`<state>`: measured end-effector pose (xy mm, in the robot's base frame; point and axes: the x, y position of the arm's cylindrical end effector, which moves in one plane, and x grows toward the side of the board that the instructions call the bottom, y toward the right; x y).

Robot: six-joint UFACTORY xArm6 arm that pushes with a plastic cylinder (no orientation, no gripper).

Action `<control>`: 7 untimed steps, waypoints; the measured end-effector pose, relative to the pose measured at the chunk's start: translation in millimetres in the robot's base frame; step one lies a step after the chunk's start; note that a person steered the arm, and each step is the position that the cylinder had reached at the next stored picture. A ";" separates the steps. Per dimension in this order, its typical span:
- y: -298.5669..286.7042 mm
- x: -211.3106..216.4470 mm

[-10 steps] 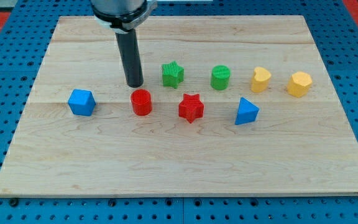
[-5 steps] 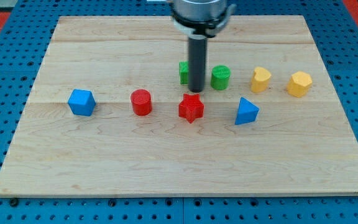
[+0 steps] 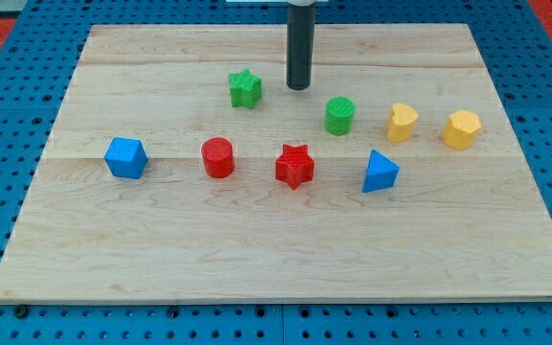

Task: Place the green star diagonal to the blue cube

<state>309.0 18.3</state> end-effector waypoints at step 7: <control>-23.0 25.5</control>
